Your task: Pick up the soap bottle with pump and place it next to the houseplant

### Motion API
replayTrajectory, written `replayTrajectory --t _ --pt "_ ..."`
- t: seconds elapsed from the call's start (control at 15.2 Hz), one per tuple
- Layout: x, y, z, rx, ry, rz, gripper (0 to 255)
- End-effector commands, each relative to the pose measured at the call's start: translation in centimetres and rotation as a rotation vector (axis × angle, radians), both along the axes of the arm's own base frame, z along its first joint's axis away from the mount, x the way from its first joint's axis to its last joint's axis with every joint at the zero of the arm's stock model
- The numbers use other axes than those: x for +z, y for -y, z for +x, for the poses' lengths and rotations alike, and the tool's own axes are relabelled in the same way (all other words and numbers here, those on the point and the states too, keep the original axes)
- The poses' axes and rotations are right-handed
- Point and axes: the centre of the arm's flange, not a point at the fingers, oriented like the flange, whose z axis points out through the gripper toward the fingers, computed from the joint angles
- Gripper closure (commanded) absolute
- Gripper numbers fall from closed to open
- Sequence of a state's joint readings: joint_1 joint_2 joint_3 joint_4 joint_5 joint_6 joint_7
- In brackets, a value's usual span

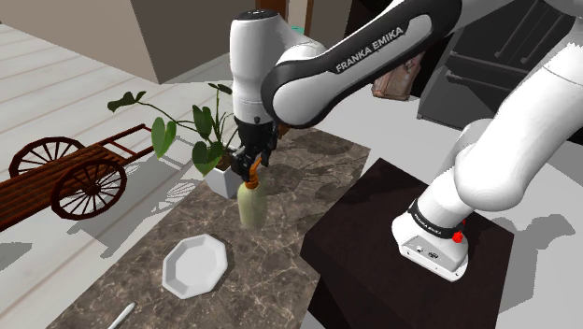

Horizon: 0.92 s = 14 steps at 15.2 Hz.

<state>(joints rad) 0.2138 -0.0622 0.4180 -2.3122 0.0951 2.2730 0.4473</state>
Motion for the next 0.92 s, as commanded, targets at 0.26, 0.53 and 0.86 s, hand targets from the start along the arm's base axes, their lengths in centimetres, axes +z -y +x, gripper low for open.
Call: replayTrajectory --t 0.26,0.53,0.86 --pt "-3.2 -0.1 0.0 0.0 0.001 0.0 255" --pt "-5.3 -0.1 0.0 0.0 0.001 0.0 255" --pt "-7.9 -0.1 0.0 0.0 0.001 0.0 255"
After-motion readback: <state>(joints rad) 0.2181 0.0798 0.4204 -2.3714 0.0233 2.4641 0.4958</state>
